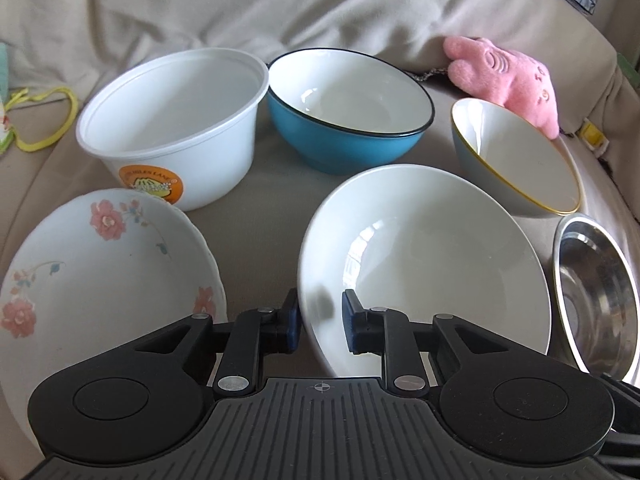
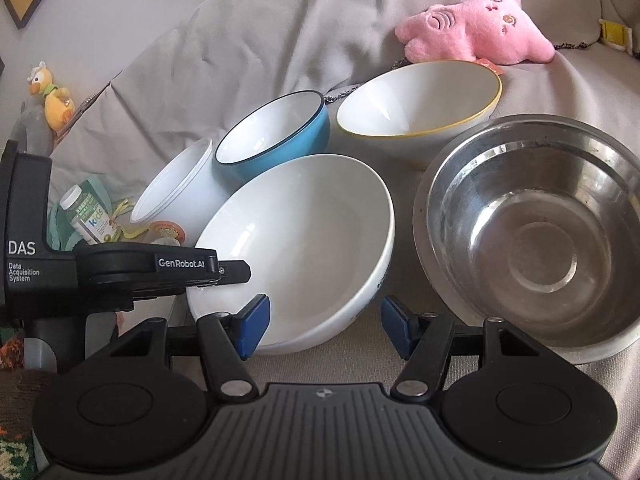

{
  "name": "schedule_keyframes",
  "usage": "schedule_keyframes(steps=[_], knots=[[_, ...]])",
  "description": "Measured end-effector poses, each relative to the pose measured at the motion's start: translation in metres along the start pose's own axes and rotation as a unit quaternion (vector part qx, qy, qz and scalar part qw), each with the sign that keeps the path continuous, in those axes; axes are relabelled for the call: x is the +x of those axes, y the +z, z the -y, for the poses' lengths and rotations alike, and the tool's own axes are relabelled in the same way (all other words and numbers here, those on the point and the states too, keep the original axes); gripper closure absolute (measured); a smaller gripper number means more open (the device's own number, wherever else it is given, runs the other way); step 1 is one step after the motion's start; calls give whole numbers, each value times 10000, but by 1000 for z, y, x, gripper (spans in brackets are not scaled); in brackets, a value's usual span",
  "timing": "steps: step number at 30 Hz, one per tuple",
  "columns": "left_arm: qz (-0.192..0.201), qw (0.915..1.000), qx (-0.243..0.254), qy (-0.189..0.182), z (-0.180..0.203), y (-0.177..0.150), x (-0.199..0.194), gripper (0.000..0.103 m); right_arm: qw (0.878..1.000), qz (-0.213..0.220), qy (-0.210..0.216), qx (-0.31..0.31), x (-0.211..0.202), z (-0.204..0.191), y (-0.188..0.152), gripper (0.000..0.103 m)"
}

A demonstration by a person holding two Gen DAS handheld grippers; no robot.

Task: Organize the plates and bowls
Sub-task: 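Grasp the rim of the large white bowl with both grippers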

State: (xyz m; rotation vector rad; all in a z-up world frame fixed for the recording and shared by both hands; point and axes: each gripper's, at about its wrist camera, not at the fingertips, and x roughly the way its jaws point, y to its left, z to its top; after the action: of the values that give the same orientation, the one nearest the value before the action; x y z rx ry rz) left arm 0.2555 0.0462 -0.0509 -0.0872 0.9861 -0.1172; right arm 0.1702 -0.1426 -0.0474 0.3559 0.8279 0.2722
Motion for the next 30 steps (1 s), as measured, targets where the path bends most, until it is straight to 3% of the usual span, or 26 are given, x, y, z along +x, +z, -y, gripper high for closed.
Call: schedule_keyframes(steps=[4,10,17,22,26,30], knots=[[36,10000,-6,61,1,-1,2,79,9991,52,-190,-381,-9,-14,4,41],[-90,9988,-338,-331,-13,-13,2,80,9945,13,-484,-929,-16,-32,15,41],[-59,9987,-306,-403,-10,-23,-1,80,9871,-52,-337,-1566,-21,-45,54,41],[-49,9985,-304,-456,-11,-25,-1,79,9768,-205,-509,-2068,6,-50,82,41],[-72,9980,-356,-525,-13,-26,-2,78,9793,-670,-455,-1856,47,-49,96,41],[-98,9969,-438,-641,-15,-29,-4,76,9733,-902,-691,-1994,77,-51,99,52]])
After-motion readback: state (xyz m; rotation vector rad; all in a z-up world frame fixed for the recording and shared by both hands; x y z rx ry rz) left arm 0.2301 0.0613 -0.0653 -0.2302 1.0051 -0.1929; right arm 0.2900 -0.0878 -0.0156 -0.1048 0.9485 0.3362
